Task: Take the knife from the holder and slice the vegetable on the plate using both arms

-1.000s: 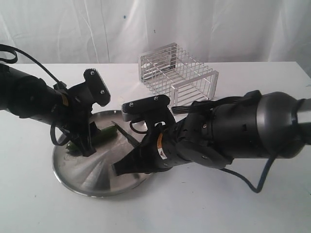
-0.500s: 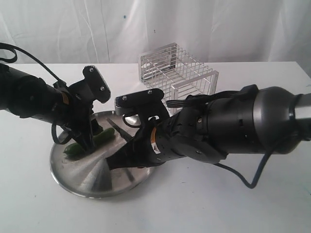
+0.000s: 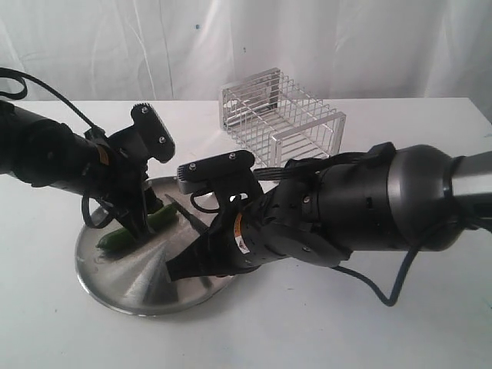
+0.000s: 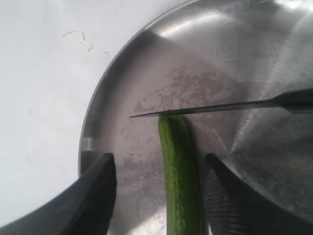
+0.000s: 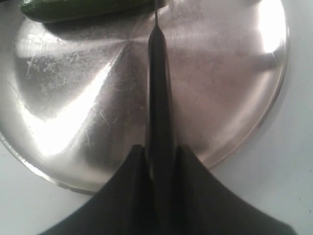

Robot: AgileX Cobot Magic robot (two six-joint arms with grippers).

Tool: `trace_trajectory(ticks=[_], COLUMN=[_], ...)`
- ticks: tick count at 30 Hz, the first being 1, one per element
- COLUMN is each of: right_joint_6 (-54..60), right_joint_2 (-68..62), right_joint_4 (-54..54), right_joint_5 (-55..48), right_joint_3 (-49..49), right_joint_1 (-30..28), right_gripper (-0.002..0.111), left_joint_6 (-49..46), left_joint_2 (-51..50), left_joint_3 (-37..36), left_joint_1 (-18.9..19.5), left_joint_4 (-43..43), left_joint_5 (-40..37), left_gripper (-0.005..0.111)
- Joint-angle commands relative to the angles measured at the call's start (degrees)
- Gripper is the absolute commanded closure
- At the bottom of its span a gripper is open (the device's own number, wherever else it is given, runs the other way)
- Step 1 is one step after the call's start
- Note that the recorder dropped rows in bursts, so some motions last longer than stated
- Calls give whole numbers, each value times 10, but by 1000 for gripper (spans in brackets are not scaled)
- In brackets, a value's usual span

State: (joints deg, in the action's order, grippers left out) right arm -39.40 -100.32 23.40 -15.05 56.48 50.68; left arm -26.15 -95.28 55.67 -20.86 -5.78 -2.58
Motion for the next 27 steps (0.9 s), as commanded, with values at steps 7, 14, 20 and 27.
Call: trace_trajectory(ticks=[7, 14, 20, 27], right_joint_6=[2, -9, -13, -14], right_joint_2=[-1, 7, 14, 16], right_joint_4=[4, 6, 6, 6], right_joint_5=[-3, -3, -4, -7], right_joint_3=[3, 3, 3, 3], right_joint_1=[3, 3, 3, 5], right_gripper=[103, 103, 103, 103], left_joint_6=[21, 35, 62, 71], left_joint_2=[5, 6, 6, 6], left_joint_3=[-2, -2, -2, -2], left_joint_1=[-2, 24, 43, 44], left_joint_4=[4, 10, 10, 10], left_joint_5=[21, 30, 30, 30], left_gripper=[50, 50, 50, 50])
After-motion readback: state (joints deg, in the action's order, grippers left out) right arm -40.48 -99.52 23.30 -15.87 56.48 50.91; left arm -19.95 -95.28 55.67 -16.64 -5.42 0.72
